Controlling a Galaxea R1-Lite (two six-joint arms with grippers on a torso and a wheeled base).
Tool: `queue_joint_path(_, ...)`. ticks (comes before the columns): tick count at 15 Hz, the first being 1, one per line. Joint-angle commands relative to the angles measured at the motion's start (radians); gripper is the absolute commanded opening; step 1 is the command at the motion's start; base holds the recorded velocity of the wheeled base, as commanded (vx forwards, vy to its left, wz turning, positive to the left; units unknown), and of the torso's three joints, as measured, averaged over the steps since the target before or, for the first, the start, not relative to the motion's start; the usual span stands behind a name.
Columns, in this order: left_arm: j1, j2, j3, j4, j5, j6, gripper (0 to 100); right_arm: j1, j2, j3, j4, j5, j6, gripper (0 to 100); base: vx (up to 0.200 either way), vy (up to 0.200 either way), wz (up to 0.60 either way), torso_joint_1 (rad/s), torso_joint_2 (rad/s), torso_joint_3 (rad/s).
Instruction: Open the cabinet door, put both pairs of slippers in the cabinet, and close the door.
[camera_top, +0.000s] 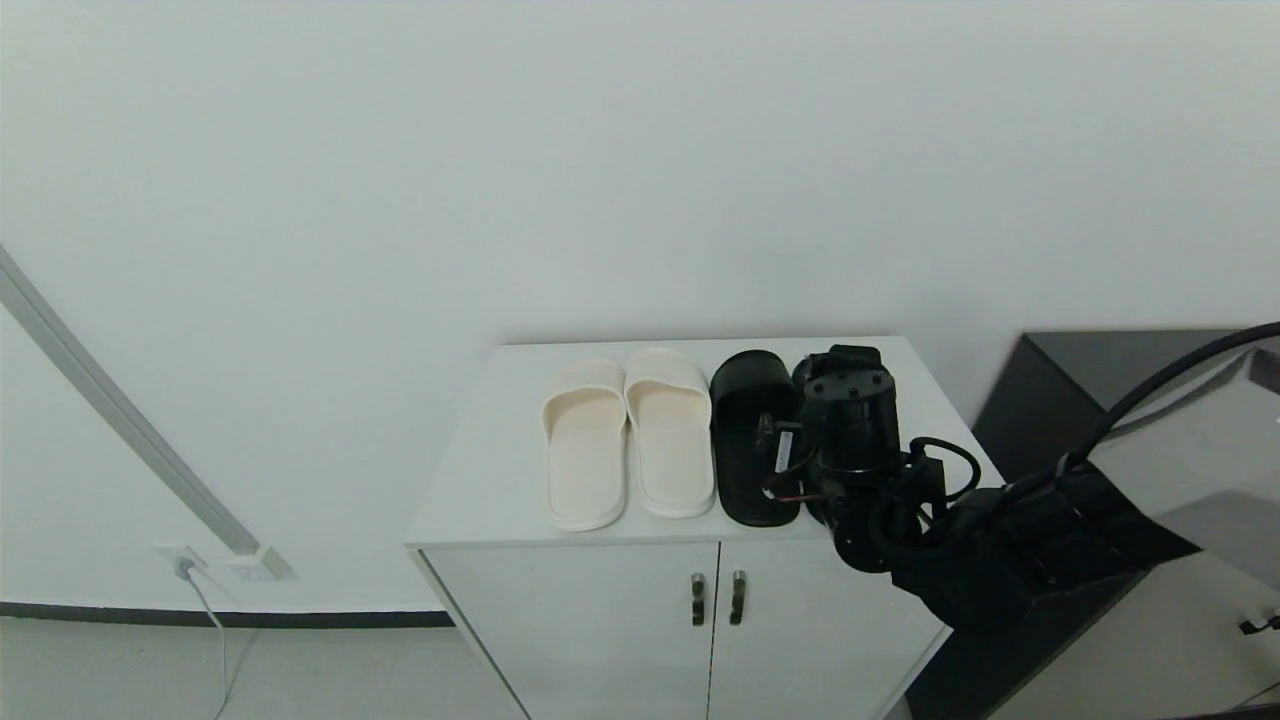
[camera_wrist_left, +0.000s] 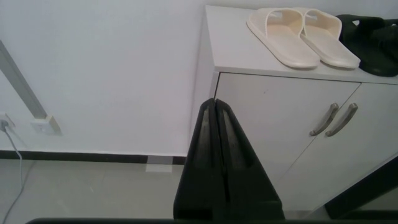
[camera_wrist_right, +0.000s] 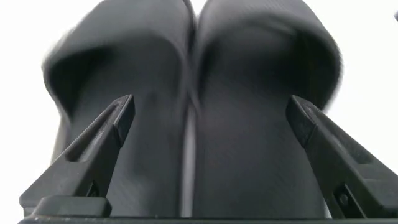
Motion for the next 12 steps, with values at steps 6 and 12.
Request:
queue_joint_path(6,0.000,0.000,-0.002,0.000,-0.004,-0.002,0,-0.057,0.124,-0.195,0.014,0.003,-0.071,100,0.000,0.000,0.00,0.000,0.00,0.000)
queue_joint_path(12,0.000,0.000,-0.002,0.000,-0.004,-0.004,0,-0.065,0.218,-0.357,0.055,0.001,-0.091,0,0.000,0.000,0.00,0.000,0.00,0.000)
